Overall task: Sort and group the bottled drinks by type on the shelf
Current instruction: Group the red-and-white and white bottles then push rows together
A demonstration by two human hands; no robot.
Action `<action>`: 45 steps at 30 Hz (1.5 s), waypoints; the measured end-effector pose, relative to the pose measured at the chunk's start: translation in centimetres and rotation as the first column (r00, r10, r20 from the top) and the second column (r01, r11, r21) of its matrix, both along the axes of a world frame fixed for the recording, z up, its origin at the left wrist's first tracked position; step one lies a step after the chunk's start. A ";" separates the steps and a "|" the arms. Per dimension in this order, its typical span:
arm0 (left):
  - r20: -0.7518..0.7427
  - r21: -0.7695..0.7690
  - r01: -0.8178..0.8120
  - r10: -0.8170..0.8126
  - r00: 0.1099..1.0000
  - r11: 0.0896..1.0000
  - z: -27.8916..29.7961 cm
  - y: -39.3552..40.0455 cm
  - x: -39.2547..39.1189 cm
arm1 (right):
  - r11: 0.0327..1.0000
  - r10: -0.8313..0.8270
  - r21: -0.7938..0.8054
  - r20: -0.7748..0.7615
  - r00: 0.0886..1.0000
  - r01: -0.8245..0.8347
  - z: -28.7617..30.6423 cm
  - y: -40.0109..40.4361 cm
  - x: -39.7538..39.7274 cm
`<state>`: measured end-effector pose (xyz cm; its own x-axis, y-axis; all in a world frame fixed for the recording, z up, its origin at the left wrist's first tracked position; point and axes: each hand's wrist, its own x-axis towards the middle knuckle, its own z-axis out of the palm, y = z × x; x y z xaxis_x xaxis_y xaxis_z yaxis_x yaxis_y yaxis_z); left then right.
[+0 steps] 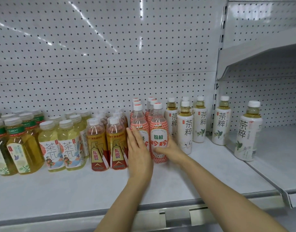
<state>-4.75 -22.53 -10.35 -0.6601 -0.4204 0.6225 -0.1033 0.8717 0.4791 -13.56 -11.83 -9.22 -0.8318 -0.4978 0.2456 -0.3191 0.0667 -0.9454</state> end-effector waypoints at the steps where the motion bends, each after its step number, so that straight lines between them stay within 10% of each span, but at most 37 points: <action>1: -0.005 0.010 0.021 -0.021 1.000 1.000 0.1 0.0 0.3 | 1.000 -0.011 0.005 -0.004 1.000 0.011 0.0 0.1 0.2; 12: -0.191 -0.218 0.227 -0.269 0.944 0.949 1.2 3.4 1.6 | 0.846 -0.416 0.110 -0.475 0.775 0.521 -0.1 6.2 4.6; 20: -0.048 0.013 0.437 -0.436 0.899 0.899 1.1 10.4 -2.1 | 0.660 -0.443 0.257 -0.626 0.642 0.706 -0.7 12.6 2.6; 27: 0.078 0.407 0.171 -0.220 0.972 0.897 1.9 13.2 -8.9 | 0.636 -0.401 0.351 -0.611 0.683 0.687 0.0 13.7 -2.5; 45: 0.055 0.438 -0.011 -0.014 0.998 0.899 1.7 10.7 -13.4 | 0.751 -0.566 0.161 -0.342 0.750 0.640 3.9 10.1 -14.4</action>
